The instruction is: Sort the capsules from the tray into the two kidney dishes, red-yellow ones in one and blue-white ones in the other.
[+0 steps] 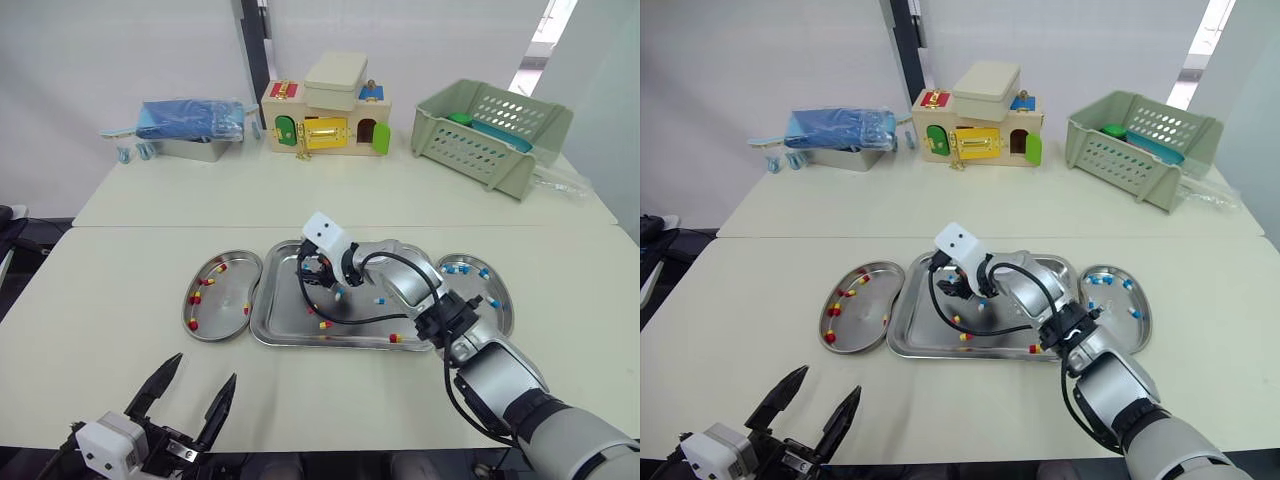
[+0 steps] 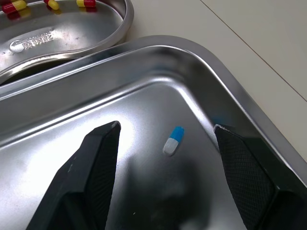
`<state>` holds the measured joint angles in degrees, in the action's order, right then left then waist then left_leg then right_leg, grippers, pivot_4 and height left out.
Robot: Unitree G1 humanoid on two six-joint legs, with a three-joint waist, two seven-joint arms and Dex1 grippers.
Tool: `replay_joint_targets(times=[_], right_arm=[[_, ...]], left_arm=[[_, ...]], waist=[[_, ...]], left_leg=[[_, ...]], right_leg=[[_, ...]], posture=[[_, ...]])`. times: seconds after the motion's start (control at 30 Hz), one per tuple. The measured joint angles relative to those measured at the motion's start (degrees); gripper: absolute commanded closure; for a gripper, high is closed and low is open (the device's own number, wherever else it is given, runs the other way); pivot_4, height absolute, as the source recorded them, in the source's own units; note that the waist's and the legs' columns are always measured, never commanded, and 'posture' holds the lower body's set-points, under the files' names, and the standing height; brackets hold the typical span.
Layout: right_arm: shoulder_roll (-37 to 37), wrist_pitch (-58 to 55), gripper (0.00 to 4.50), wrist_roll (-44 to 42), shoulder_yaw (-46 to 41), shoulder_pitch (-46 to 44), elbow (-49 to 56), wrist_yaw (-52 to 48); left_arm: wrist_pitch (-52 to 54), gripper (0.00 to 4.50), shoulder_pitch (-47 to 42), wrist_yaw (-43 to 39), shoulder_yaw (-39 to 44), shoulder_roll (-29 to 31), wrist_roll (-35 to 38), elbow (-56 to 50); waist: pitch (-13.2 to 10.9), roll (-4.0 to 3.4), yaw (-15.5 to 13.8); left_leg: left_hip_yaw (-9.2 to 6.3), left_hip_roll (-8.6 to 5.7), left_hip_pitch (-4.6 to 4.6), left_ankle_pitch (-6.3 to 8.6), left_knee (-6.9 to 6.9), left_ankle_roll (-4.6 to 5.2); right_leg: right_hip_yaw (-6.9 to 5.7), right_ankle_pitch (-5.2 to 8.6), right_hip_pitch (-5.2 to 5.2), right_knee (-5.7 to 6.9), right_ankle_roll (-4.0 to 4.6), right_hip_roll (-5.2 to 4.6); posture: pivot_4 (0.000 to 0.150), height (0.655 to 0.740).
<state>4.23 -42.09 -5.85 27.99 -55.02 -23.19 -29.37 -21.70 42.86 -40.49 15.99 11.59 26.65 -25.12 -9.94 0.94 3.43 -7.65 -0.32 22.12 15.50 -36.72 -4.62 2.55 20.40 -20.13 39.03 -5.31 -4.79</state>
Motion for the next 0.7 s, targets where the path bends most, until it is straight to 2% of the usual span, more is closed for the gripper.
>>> replay_joint_targets(times=[0.33, 0.43, 0.5, 0.7], right_arm=[[-3.88, 5.02, 1.24, 3.14, -1.47, -0.11, -8.55, -0.67], [-4.38, 6.37, 1.78, 4.66, -1.97, -0.12, -9.61, -0.70], [-4.54, 6.84, 2.42, 5.26, -2.20, -0.16, -9.99, -0.68], [-5.23, 7.78, 3.86, 7.13, -2.64, -0.17, -10.59, -0.71]], left_arm=[[-1.95, 0.00, 1.59, 0.10, -0.04, -0.14, -0.13, 0.23], [-1.57, 0.00, 2.07, 1.31, -0.72, -0.21, -0.64, -1.37], [-1.16, 0.00, 2.20, 2.03, -1.15, -0.19, -1.01, -2.59], [1.49, 0.00, 2.17, 4.18, -1.62, 0.75, -1.17, -4.65]], waist=[[-0.02, -0.03, 0.15], [-0.01, -0.03, 0.17], [-0.01, -0.03, 0.20], [-0.01, -0.04, 0.37]], left_leg=[[0.02, 0.00, 0.00, 0.00, 0.02, 0.00], [0.01, 0.00, -0.02, 0.00, 0.02, 0.00], [0.02, 0.00, -0.02, 0.00, 0.02, 0.00], [0.01, 0.00, -0.03, 0.00, 0.03, 0.00]], right_leg=[[0.04, 0.00, -0.05, 0.01, 0.00, 0.00], [0.04, 0.00, -0.06, 0.02, 0.00, 0.00], [0.04, 0.00, -0.05, 0.01, 0.00, 0.00], [0.04, 0.00, -0.05, 0.02, 0.00, 0.01]], posture=[[0.150, 0.7400], [0.150, 0.7400], [0.150, 0.7400], [0.150, 0.7400]])
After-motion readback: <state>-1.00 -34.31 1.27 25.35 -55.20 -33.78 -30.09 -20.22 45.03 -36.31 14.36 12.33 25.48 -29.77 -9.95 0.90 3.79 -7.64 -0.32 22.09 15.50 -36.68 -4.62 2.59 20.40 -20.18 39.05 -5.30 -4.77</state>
